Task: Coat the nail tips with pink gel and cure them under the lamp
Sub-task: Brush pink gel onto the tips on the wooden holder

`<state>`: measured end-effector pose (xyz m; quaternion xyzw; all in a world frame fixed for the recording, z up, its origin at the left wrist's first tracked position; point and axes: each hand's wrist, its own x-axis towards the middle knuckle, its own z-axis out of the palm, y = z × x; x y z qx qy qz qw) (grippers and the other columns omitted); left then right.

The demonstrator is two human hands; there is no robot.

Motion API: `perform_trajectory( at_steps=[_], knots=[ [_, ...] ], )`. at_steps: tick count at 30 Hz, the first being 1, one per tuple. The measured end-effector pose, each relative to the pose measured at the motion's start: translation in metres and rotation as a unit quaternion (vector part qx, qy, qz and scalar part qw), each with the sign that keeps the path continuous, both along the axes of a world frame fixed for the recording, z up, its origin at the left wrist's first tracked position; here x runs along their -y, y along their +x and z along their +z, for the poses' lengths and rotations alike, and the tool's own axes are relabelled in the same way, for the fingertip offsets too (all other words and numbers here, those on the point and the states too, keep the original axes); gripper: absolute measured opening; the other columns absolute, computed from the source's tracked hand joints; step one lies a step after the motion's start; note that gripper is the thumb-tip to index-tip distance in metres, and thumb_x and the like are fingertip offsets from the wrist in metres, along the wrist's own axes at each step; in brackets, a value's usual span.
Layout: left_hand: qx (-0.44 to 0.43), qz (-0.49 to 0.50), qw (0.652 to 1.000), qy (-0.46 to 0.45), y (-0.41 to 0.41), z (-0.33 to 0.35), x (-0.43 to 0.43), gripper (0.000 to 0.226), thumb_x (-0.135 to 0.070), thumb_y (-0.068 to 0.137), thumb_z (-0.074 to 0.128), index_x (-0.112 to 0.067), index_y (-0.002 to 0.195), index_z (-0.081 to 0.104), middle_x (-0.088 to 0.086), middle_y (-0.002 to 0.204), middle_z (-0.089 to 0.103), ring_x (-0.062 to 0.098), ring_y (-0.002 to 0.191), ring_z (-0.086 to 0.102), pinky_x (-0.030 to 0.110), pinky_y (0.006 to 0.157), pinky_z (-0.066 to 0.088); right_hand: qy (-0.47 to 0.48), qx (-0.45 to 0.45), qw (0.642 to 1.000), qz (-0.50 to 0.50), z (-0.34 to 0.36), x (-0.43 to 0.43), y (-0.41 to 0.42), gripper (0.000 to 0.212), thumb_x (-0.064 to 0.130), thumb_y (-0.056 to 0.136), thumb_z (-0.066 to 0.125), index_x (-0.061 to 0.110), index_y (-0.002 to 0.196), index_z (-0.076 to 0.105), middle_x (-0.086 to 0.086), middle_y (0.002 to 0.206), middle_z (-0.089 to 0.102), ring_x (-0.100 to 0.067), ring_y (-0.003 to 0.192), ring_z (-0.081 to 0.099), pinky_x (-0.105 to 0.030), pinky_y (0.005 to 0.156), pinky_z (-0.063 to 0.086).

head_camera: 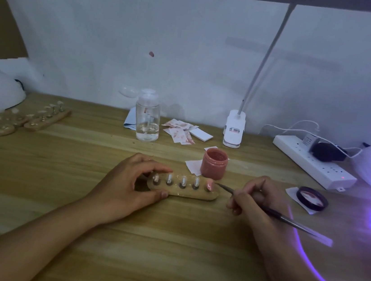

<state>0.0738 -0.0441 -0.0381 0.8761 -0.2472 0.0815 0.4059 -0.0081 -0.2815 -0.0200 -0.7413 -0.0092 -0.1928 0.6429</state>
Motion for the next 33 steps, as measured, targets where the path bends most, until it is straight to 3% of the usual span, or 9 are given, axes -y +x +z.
perform_trajectory(
  at_steps=[3,8,14,17,22,28,33],
  knots=[
    [-0.002,0.001,1.0,0.005,0.0001,-0.0008,-0.0003,0.045,-0.03,0.077,0.082,-0.042,0.117,0.066,-0.019,0.108,0.055,-0.007,0.101,0.052,0.0,0.082,0.035,-0.004,-0.019,1.0,0.01,-0.0014,-0.0003,0.0004,0.013,-0.001,0.084,0.058,0.001,0.075,0.049,-0.008,0.059,0.064,-0.012,0.058,0.056,-0.024,0.06,0.045],
    [0.0,-0.002,1.0,-0.004,0.002,-0.0019,0.0001,0.045,-0.028,0.076,0.083,-0.044,0.115,0.066,-0.018,0.107,0.056,-0.005,0.102,0.054,0.0,0.083,0.036,0.016,0.019,1.0,0.004,-0.0001,0.0011,-0.0009,0.011,-0.003,0.089,0.058,-0.005,0.081,0.05,-0.009,0.063,0.068,-0.011,0.059,0.06,-0.016,0.058,0.048],
    [0.003,0.0,1.0,-0.002,0.0022,-0.0036,-0.001,0.045,-0.031,0.075,0.083,-0.044,0.115,0.067,-0.019,0.107,0.056,-0.004,0.102,0.055,0.001,0.083,0.036,0.021,-0.016,1.0,0.015,-0.0013,0.002,0.0002,0.013,-0.006,0.087,0.057,0.0,0.078,0.05,-0.009,0.058,0.065,-0.011,0.055,0.057,-0.017,0.054,0.046],
    [0.002,0.0,1.0,0.0,0.002,-0.0033,-0.0009,0.045,-0.031,0.075,0.083,-0.045,0.115,0.066,-0.019,0.107,0.056,-0.003,0.102,0.055,0.002,0.084,0.036,0.025,-0.005,1.0,0.011,-0.0009,0.0011,0.0005,0.009,-0.003,0.089,0.058,-0.002,0.084,0.051,-0.01,0.064,0.068,-0.011,0.061,0.061,-0.018,0.06,0.05],
    [0.013,0.001,1.0,-0.006,0.0015,-0.0026,0.0003,0.045,-0.027,0.075,0.084,-0.042,0.115,0.067,-0.015,0.107,0.057,-0.005,0.101,0.054,0.001,0.084,0.036,0.012,-0.013,1.0,0.011,-0.0013,0.0008,-0.0006,0.012,-0.006,0.086,0.058,-0.001,0.08,0.049,-0.009,0.062,0.065,-0.012,0.06,0.059,-0.031,0.066,0.046],
    [0.013,0.004,1.0,0.002,0.0016,-0.0031,-0.0003,0.045,-0.031,0.075,0.083,-0.045,0.114,0.066,-0.017,0.107,0.056,-0.003,0.101,0.055,0.003,0.084,0.037,-0.03,-0.015,0.999,0.032,0.0005,-0.0018,-0.0031,0.015,0.0,0.084,0.064,0.007,0.08,0.052,-0.013,0.067,0.063,-0.013,0.064,0.055,-0.02,0.059,0.042],
    [0.03,0.006,1.0,0.008,0.0007,-0.0039,0.0003,0.045,-0.031,0.074,0.084,-0.042,0.115,0.068,-0.018,0.105,0.056,-0.004,0.1,0.054,0.003,0.083,0.036,-0.005,-0.01,1.0,0.009,-0.0015,0.0008,-0.0027,0.016,-0.007,0.082,0.058,0.003,0.076,0.048,-0.013,0.063,0.054,-0.019,0.061,0.045,-0.033,0.061,0.035]
  ],
)
